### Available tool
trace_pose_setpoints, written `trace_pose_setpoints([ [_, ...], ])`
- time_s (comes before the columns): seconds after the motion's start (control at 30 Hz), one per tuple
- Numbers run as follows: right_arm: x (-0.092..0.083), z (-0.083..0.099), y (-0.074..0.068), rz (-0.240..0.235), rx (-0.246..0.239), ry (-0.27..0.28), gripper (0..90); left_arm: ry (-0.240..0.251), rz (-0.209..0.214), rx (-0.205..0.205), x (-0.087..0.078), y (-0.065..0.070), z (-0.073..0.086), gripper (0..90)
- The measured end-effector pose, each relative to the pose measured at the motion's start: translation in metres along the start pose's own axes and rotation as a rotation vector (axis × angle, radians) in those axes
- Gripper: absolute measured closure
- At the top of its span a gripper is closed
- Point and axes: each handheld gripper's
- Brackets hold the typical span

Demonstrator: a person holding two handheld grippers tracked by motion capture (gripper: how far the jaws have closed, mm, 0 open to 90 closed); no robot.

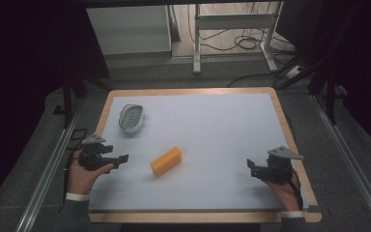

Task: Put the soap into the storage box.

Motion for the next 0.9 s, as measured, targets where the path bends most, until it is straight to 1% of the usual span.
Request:
trace_pose_setpoints([
  [0.1, 0.000, 0.001, 0.000, 0.007, -0.003, -0.003, 10.1, -0.001, 0.003, 0.004, -0.001, 0.001, -0.004, 18.6],
  [0.23, -0.001, 0.001, 0.000, 0.007, -0.005, -0.002, 10.1, -0.025, -0.009, 0.017, 0.002, 0.006, -0.012, 18.7],
  [0.3, -0.001, 0.001, 0.000, 0.007, -0.005, -0.002, 10.1, -0.026, -0.005, 0.021, 0.002, 0.008, -0.014, 18.7],
  [0.33, -0.002, 0.001, 0.001, 0.012, -0.004, 0.000, 10.1, -0.029, 0.003, 0.027, 0.003, 0.010, -0.016, 18.7],
  [0.43, -0.002, 0.001, 0.001, 0.016, -0.007, -0.001, 10.1, -0.032, 0.008, 0.042, 0.003, 0.013, -0.019, 18.7],
  [0.5, -0.002, 0.002, 0.001, 0.018, -0.008, 0.001, 10.1, -0.033, 0.009, 0.042, 0.003, 0.014, -0.020, 18.7],
  [0.53, -0.002, 0.002, 0.001, 0.029, -0.012, -0.002, 10.1, -0.037, 0.004, 0.053, 0.003, 0.018, -0.021, 18.7],
  [0.57, -0.002, 0.002, 0.001, 0.029, -0.012, -0.002, 10.1, -0.037, 0.004, 0.053, 0.003, 0.018, -0.021, 18.7],
  [0.6, -0.002, 0.002, 0.001, 0.039, -0.011, -0.002, 10.1, -0.036, 0.010, 0.065, 0.003, 0.022, -0.022, 18.7],
  [0.67, -0.002, 0.002, 0.003, 0.039, -0.008, -0.003, 10.0, -0.040, 0.013, 0.072, 0.003, 0.025, -0.022, 18.6],
  [0.7, -0.003, 0.002, 0.003, 0.039, -0.006, -0.001, 10.1, -0.051, 0.022, 0.085, 0.006, 0.029, -0.023, 18.6],
  [0.73, -0.003, 0.002, 0.004, 0.037, -0.005, 0.000, 10.0, -0.058, 0.026, 0.094, 0.008, 0.031, -0.024, 18.5],
  [0.83, -0.004, 0.002, 0.004, 0.038, -0.003, 0.004, 10.1, -0.065, 0.033, 0.104, 0.011, 0.034, -0.025, 18.4],
  [0.9, -0.004, 0.002, 0.004, 0.037, -0.003, 0.004, 10.0, -0.072, 0.040, 0.115, 0.014, 0.039, -0.028, 18.4],
])
Point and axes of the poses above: each handheld gripper's, and its own axes: x roughly forward along the jaws, z roughly out of its underside, y roughly to its right, and after that the axes turned 11 degrees about y, right-handed
